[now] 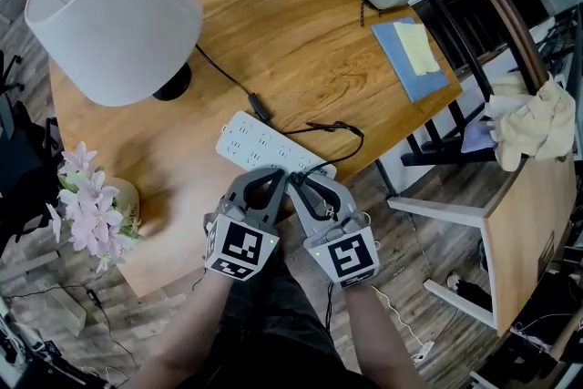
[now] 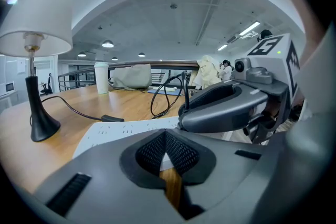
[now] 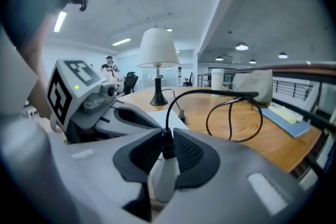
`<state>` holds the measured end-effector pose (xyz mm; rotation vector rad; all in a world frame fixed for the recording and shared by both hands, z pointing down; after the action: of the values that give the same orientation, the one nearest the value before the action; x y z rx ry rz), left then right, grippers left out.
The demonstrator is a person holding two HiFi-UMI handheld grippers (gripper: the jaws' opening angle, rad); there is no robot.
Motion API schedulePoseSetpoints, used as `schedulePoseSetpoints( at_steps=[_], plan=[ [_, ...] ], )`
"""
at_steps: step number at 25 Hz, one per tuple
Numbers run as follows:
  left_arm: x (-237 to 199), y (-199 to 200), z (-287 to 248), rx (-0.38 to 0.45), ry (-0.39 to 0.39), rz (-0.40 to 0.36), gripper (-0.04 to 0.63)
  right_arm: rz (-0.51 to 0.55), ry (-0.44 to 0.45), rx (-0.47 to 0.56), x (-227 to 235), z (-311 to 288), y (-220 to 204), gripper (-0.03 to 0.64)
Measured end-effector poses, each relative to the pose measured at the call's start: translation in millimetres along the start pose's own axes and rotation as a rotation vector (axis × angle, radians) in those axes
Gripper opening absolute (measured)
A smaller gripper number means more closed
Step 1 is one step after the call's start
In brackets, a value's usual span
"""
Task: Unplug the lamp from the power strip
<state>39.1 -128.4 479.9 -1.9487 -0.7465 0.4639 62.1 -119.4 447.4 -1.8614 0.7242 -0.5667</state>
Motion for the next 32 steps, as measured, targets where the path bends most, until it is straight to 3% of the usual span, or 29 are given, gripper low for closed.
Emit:
schedulePoseSetpoints(
  at_steps=[2, 5, 7, 13, 20, 24, 32],
  plan=[
    [0.0, -0.4, -0.1, 0.0, -0.001, 0.002, -0.003, -0.029, -0.011, 0.0, 2.6, -0.6, -0.3, 0.074],
    [-0.4, -0.4, -0.1, 0.001, 0.005, -0.001, -0.003, 0.121, -0.017, -0.029, -5.7, -0.3, 4.4, 0.072],
    [0.0, 0.0, -0.5, 0.001, 0.007, -0.005, -0.003, 0.177, -0.025, 0.019, -8.9, 3.3, 19.0, 0.068],
    [-2.4, -1.0, 2.1, 0.009, -0.006, 0.038, -0.003, 0.114, -0.039, 0.017, 3.1, 6.3, 23.0, 0.067],
    [-17.3, 4.2, 18.1, 0.077, 0.048, 0.093, -0.003, 0.07, -0.034, 0.004, 2.3, 7.3, 18.0, 0.069],
    [-23.8, 9.7, 27.7, 0.108, 0.076, 0.085, -0.003, -0.017, -0.053, -0.014, 6.3, 4.8, 20.1, 0.069],
    [-32.4, 11.0, 36.6, 0.125, 0.089, 0.101, -0.003, 0.054, -0.173, -0.1, 38.8, -0.7, 21.3, 0.07]
  ],
)
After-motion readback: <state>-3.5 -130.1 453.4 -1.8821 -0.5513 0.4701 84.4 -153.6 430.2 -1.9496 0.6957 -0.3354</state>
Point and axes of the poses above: the fingertips, and each gripper's own axes: z backward along the fingers, x to its right, y out of its top, the point moved 1 cm from there along z, backward along the fingers, and after that the axes turned 3 degrees about y, right-handed, at the moved point
